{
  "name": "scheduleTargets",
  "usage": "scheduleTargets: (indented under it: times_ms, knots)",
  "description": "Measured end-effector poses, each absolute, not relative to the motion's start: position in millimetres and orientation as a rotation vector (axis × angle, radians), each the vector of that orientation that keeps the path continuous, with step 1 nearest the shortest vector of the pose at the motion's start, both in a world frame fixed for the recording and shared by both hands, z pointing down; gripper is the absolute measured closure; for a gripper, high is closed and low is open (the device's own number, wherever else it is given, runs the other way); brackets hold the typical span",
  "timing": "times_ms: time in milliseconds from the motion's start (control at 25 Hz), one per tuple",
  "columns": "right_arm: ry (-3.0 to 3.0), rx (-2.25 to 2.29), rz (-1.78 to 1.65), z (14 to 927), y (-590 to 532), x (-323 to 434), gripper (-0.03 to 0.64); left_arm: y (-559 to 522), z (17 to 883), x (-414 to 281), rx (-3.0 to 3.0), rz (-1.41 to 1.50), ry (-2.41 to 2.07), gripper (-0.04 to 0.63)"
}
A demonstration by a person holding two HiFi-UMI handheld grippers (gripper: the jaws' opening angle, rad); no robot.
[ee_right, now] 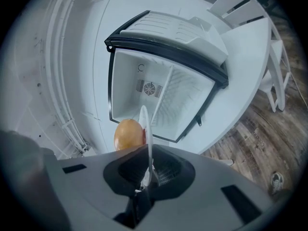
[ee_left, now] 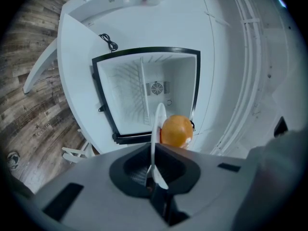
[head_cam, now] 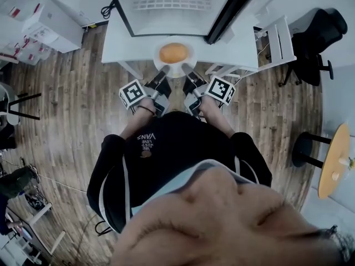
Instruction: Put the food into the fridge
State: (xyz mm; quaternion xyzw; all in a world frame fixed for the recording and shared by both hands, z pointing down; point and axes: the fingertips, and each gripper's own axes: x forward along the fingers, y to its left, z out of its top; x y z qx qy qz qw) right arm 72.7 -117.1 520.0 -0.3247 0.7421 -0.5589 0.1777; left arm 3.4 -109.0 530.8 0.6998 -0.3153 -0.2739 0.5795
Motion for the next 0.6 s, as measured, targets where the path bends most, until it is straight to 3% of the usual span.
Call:
scheduleTargets:
  times_ms: [600]
  knots:
    - [2.09,-0.94,-1.602,526,-162,71,0.588,-153,532,1,1.617,-0.643,-0.732,0.566]
